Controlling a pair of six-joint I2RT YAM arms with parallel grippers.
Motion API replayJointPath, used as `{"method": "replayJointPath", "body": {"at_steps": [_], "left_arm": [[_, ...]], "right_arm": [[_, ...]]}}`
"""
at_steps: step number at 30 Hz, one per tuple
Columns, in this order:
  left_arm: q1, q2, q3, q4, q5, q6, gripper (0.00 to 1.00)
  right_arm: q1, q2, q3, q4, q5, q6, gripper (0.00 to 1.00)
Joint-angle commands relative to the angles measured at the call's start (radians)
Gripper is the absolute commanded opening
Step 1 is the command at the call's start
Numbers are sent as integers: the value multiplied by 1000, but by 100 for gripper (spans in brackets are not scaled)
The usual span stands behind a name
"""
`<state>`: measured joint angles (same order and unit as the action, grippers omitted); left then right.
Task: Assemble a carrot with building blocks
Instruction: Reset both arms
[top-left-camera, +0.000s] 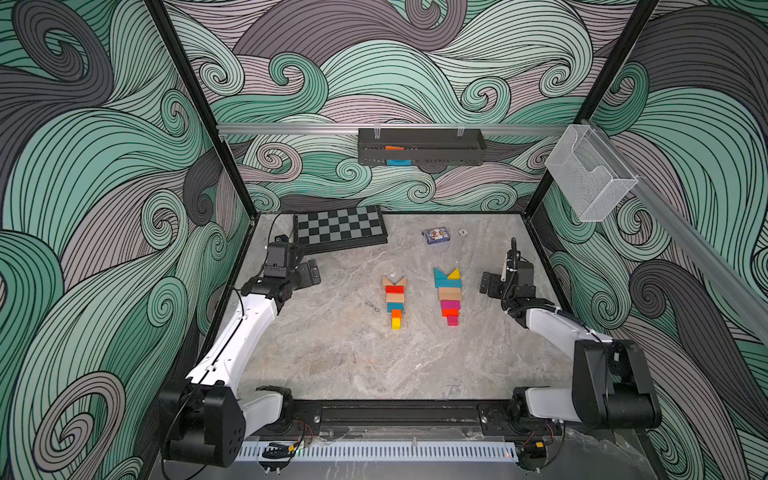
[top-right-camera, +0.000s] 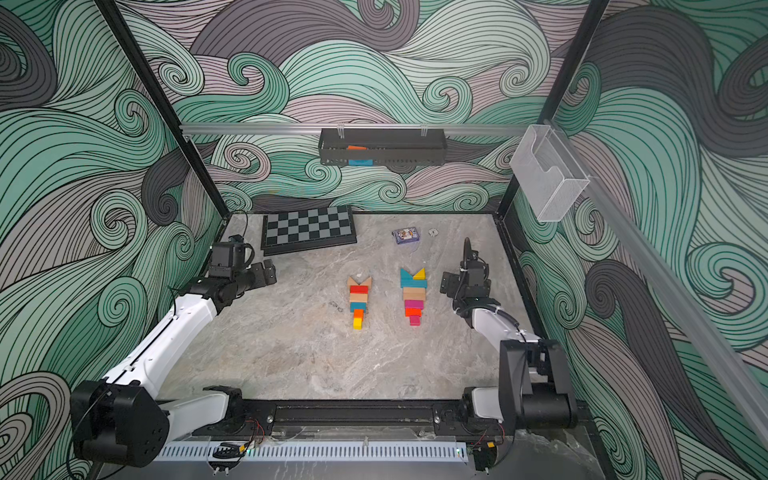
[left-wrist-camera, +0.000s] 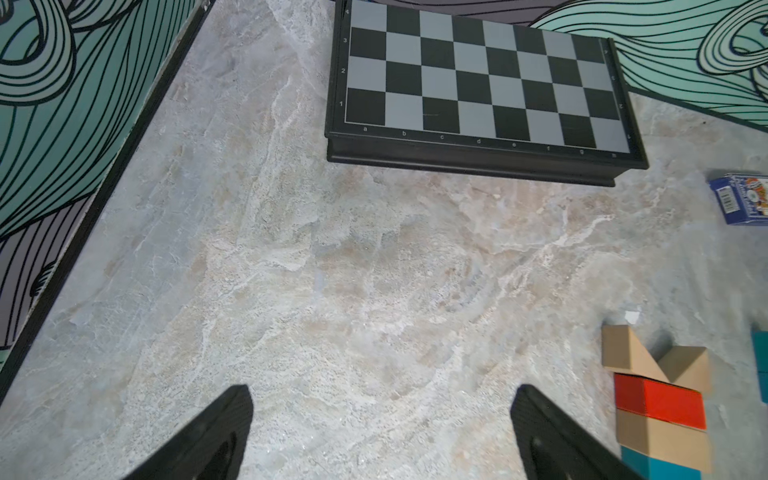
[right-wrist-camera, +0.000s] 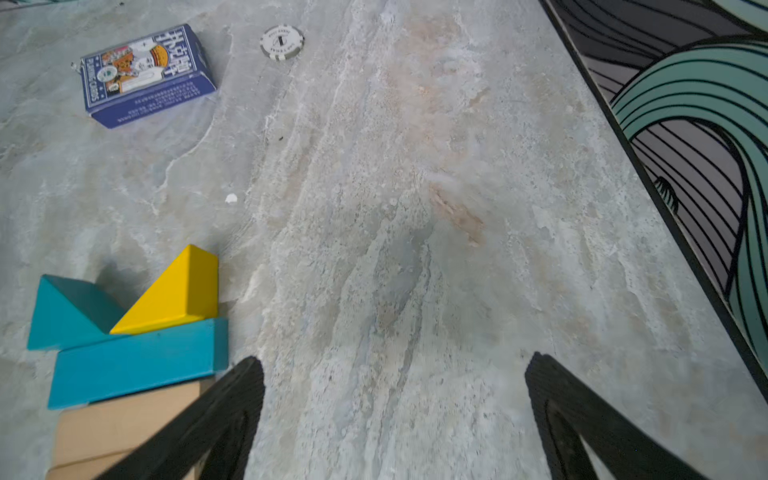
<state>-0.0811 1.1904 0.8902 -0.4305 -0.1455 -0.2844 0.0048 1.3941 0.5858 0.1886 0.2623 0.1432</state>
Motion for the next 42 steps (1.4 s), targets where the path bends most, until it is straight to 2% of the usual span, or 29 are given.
{"method": "replayJointPath", "body": {"at_steps": [1,6,9,16,21,25,35,38,42], "left_arm": [[25,14,-34,116,-7,45,99],[51,42,-86,201,-8,65,99],[62,68,-108,250,-12,78,99],[100,133,-145,384,11,55,99],[129,167,-167,483,13,53,99],[148,186,-187,555,16,64,99],[167,210,-272,703,30,108,98],[174,251,-313,794,27,107,99],[180,246,-303,762,40,99,99]], "right_arm": [[-6,41,-28,232,12,-19,99],[-14,97,-52,375,-40,-48,99],[-14,96,-51,371,-60,-57,99],[-16,42,-208,613,-99,-73,99],[5,99,-178,623,-167,-132,99],[24,154,-219,748,-138,-144,99],[23,151,-218,743,-137,-143,99],[23,152,-217,741,-138,-143,99],[23,153,-216,741,-138,-143,99]]}}
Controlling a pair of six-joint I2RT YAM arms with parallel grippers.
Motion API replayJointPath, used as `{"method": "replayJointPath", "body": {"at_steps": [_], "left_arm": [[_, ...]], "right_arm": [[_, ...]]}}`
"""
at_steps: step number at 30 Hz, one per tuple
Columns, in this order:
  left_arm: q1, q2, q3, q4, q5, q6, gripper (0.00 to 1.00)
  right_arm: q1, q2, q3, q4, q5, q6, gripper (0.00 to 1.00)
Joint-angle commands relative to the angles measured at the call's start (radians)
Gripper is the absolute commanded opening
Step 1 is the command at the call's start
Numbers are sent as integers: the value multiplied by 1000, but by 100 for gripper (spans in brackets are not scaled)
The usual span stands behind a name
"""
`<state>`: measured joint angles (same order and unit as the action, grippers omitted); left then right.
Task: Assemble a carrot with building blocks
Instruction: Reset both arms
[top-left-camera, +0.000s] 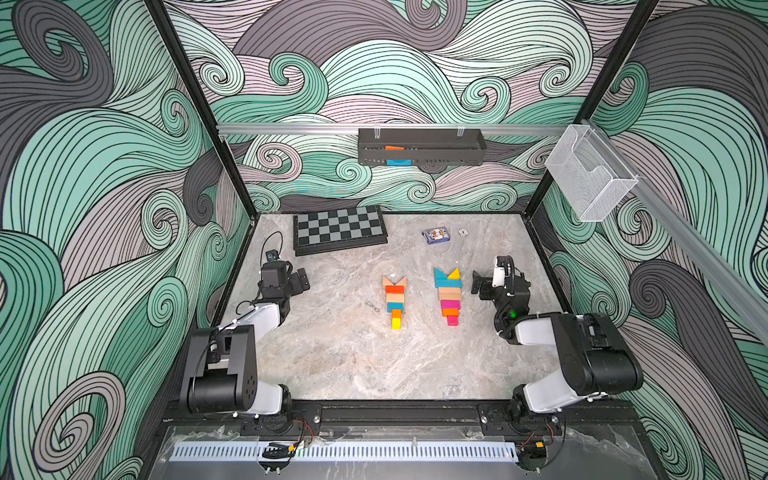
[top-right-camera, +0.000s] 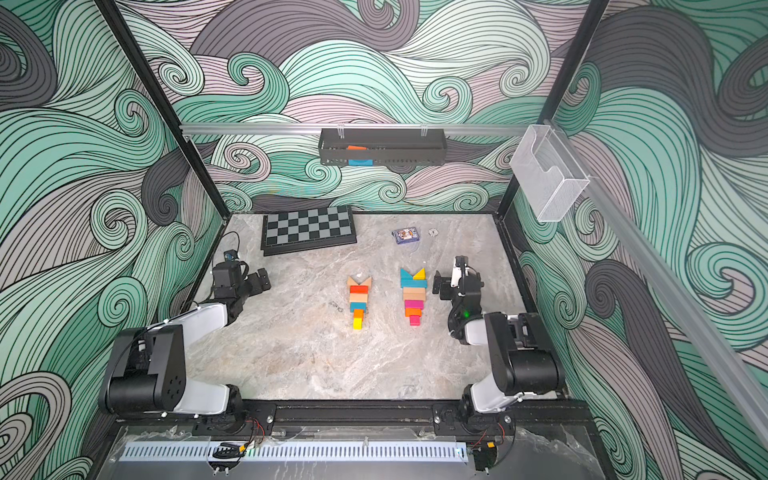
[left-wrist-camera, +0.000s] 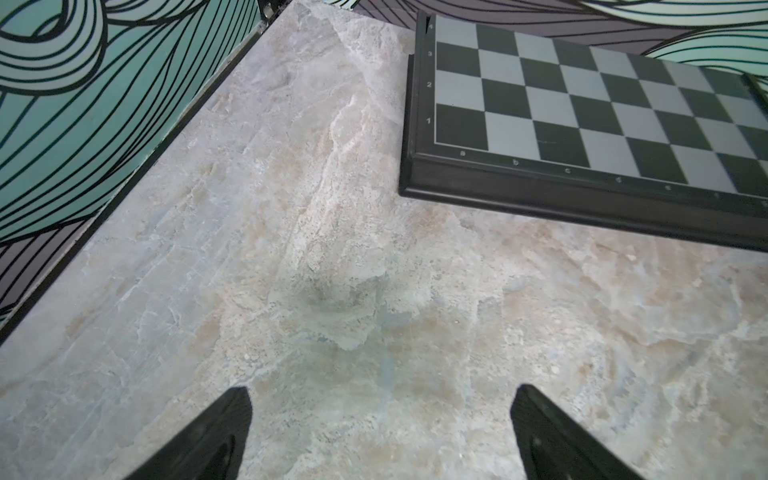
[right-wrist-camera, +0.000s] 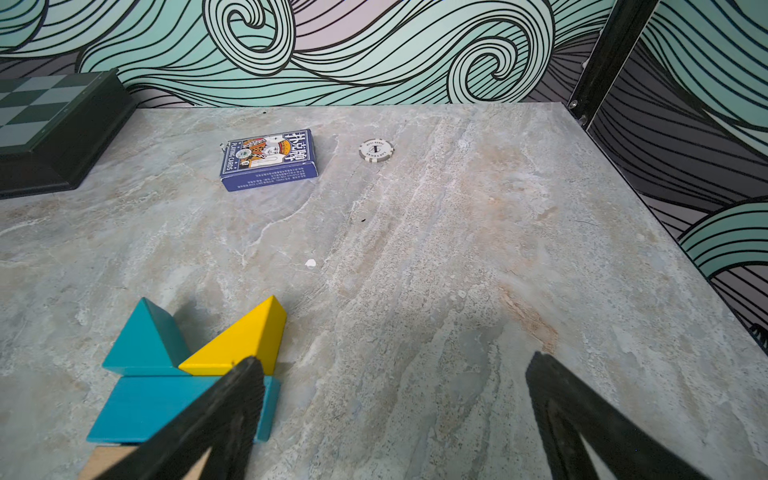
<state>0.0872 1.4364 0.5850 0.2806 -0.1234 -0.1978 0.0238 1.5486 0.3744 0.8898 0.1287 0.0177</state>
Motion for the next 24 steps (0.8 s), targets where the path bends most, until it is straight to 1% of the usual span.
{"method": "replayJointPath", "body": {"at_steps": [1,4,7,12,15,16,18,21,24], "left_arm": [[15,-4,-3,60,21,10,99],[42,-46,-37,99,13,-3,99],[74,-77,-38,105,38,-2,99],[95,-23,-22,129,62,-2,99],[95,25,-52,211,47,-4,99],[95,21,-41,187,61,-3,99],[94,25,-59,231,104,19,98],[94,19,-71,247,122,27,99],[93,35,-73,270,201,71,99]], "right_arm": [[4,-2,-5,39,-5,-18,99],[4,-3,-5,38,-4,-17,99],[4,-3,-5,38,-4,-18,99],[5,-1,-5,39,-4,-18,99],[3,-2,-4,41,-4,-18,99],[4,-1,-5,41,-4,-18,99],[4,-1,-5,41,-4,-18,99],[4,-3,-6,42,-4,-18,98],[4,-3,-6,42,-6,-18,99]]}}
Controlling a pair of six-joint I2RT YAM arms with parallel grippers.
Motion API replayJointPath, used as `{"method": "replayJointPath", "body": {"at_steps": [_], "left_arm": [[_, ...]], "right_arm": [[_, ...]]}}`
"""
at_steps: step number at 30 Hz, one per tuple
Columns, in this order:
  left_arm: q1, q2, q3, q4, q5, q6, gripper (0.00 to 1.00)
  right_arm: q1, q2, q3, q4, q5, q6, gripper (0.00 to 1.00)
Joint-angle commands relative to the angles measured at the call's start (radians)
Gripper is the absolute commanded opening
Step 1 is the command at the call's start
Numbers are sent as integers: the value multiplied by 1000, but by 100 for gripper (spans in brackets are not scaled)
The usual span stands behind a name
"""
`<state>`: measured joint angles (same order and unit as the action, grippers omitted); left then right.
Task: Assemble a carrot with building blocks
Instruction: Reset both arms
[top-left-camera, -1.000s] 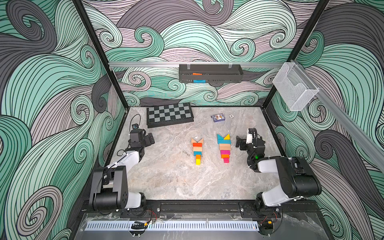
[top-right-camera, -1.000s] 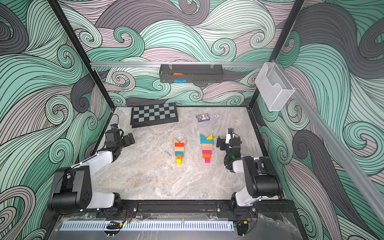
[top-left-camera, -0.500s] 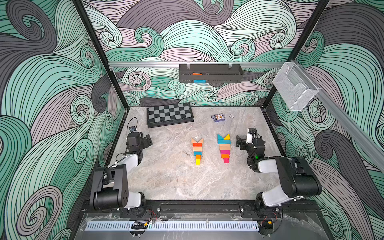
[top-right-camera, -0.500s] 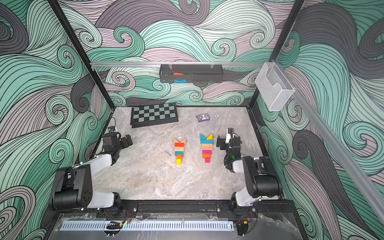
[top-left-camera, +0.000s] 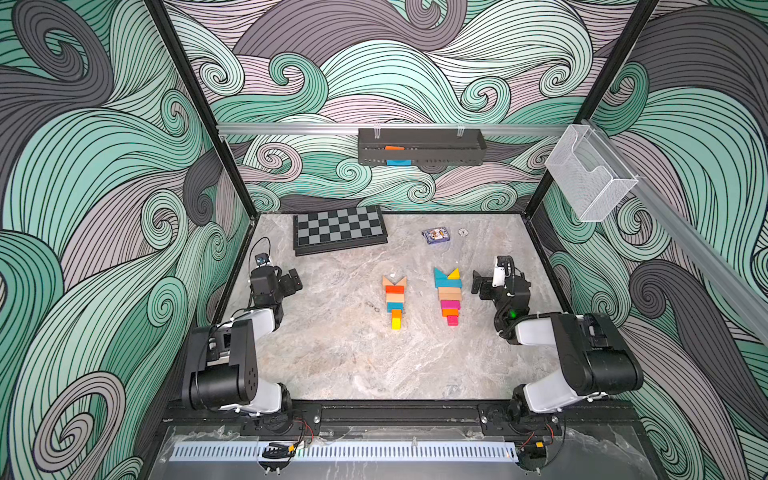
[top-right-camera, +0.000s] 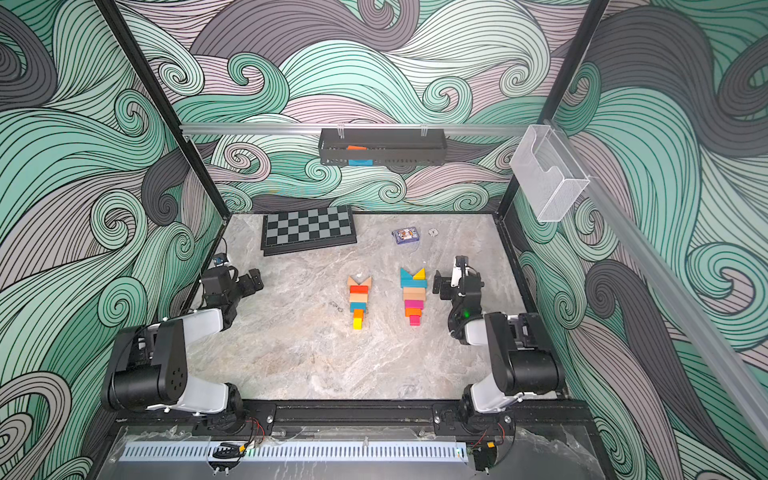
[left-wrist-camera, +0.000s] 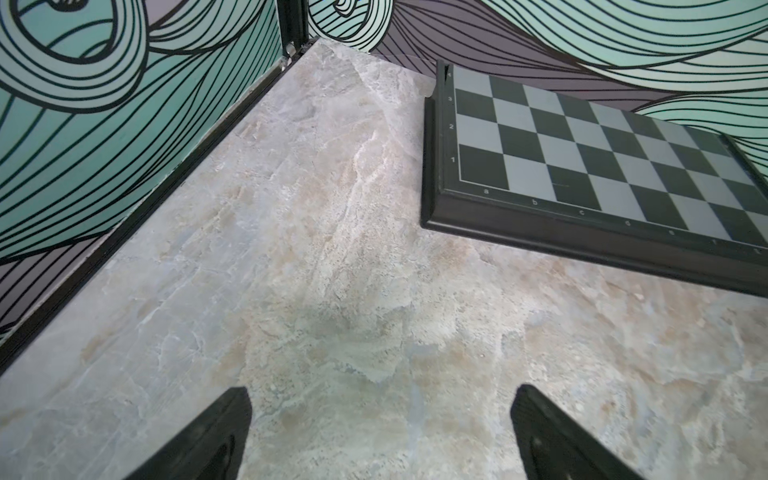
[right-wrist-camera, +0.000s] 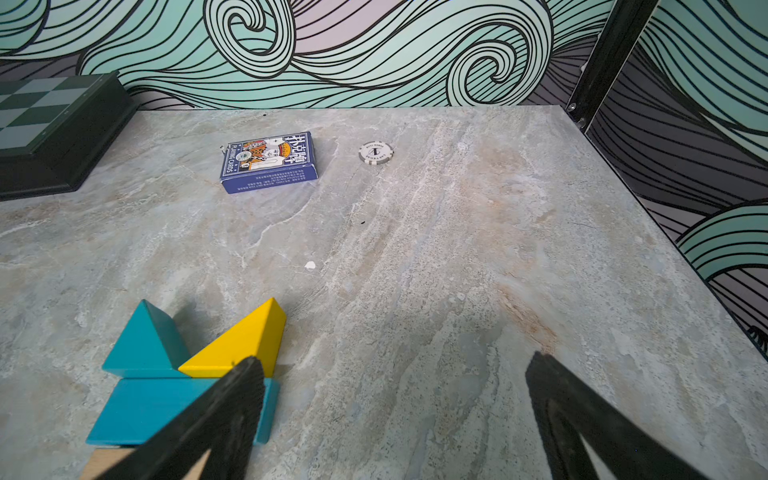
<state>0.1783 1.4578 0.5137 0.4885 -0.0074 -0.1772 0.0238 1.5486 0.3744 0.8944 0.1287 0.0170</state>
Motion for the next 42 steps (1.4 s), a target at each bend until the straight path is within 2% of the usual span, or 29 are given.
{"method": "replayJointPath", "body": {"at_steps": [1,8,16,30,36,42], "left_arm": [[-4,19,-5,80,101,68,99],[-27,71,-123,340,66,84,99],[-73,60,-77,229,-41,88,99],[-82,60,-74,224,-56,95,98],[-134,68,-50,191,-151,120,98],[-136,68,-51,191,-155,119,98]], "right_arm": [[3,-3,-6,37,-5,-16,99],[4,-3,-6,37,-5,-17,99],[4,-1,-5,36,-4,-17,99],[4,-1,-5,36,-4,-17,99],[4,-1,-5,35,-5,-17,99],[4,-2,-5,36,-5,-17,99]]}}
